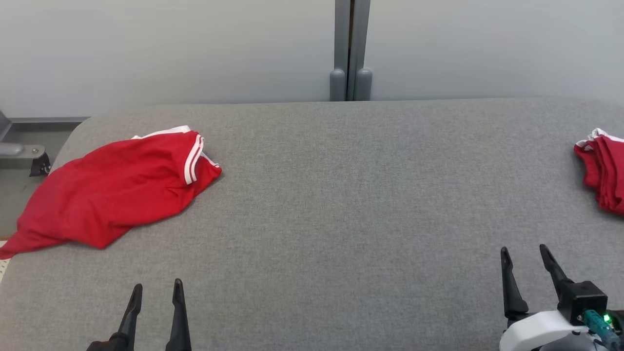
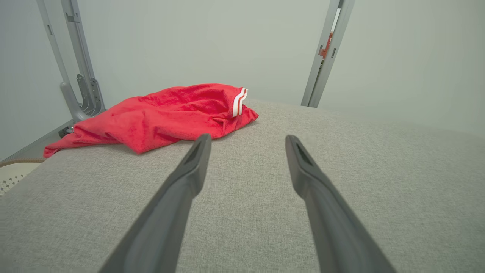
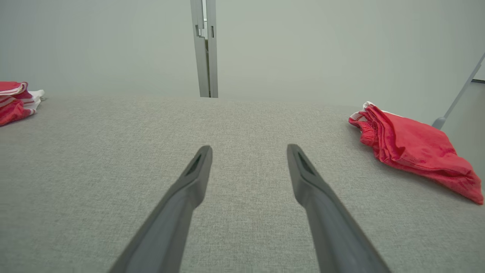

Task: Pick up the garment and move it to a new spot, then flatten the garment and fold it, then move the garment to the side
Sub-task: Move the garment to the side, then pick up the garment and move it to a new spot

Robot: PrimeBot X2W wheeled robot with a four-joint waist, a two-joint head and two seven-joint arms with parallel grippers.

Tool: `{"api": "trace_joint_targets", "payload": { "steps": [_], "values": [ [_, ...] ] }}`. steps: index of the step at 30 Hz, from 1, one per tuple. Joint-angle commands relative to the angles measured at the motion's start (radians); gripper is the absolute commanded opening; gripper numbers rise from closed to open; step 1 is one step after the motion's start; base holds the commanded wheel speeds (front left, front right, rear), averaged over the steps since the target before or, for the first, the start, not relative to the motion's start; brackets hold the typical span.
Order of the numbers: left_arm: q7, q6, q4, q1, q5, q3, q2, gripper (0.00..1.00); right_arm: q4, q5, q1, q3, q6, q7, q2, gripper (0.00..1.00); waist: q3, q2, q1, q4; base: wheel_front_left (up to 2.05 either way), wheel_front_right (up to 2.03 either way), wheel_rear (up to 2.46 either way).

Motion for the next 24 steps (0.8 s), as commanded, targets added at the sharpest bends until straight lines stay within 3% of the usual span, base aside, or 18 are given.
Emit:
{"api": "trace_joint_targets", "payload": {
  "steps": [1,12,24],
  "values": [
    [0.0,-0.002,0.003,0.009,0.006,0.007,0.002,1.0,-0.01,-0.001,0.018,0.013,-0.002,-0.003,0.003,1.0,-0.004,0.0,0.0,-0.009,0.0,0.0,0.0],
    [0.0,-0.017,0.024,-0.003,0.011,0.014,0.002,1.0,-0.014,0.036,0.023,0.042,-0.002,-0.003,0.008,1.0,-0.005,0.0,0.0,-0.044,0.0,0.0,0.0],
    [0.0,-0.022,0.032,-0.016,0.013,0.005,0.002,1.0,-0.006,0.052,0.033,0.036,-0.002,-0.003,0.008,1.0,-0.001,0.0,0.0,-0.01,0.0,0.0,0.0]
  ]
}}
